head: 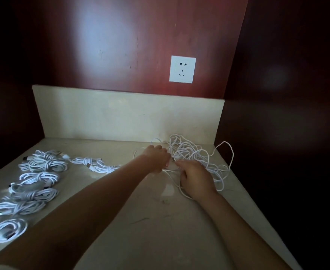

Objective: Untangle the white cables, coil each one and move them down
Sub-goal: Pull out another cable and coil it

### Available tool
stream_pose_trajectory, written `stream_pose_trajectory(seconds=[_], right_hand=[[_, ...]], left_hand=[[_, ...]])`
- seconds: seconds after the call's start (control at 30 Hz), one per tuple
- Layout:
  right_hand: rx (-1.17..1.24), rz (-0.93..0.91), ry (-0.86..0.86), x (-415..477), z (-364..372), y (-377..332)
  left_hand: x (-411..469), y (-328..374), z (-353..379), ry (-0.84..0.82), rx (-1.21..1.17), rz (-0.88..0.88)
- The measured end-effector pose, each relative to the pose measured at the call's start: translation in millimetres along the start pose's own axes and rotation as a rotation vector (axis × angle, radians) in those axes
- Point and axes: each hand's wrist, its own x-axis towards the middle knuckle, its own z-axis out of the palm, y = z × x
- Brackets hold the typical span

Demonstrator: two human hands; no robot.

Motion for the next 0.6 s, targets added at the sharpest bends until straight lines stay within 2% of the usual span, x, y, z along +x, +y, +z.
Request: stream_pose_trajectory(seconds=[0.07, 0.17, 0.2, 0.27, 0.37, 0.5, 0.6], right_hand=[[0.048, 0.007, 0.022, -2.9, -0.8, -0.1], [0.142, 0.053, 0.028, -6.1, -2.6, -1.7], [0.152, 0.073, 0.026, -5.5, -2.7, -4.0], [0.136, 0.080, 0.053, -2.8, -2.9, -11.8], [0.136, -0.022, 0.142, 7.5, -3.1, -31.3], [0.173, -0.128, 0.220, 17.6, 6.4, -60.9], [0.247, -0.168, 0.212, 22.7, 20.5, -72.6]], left_hand=[[-10.0, 2.1, 6.3, 0.164, -0.084, -0.012], [-29.3, 1.2, 9.8, 0.515, -0.462, -0.108], [-36.5, 1.0, 7.4, 0.582, -0.598, -0.161], [-50.2, -1.3, -1.3, 0.576, -0.765, -0.256], [-67.3, -9.2, -7.6, 0.524, -0.864, -0.265], [-86.6, -12.6, -3.6, 0.668, -1.428, -0.346], [-93.6, -15.1, -0.5, 0.664, -1.682, -0.452]])
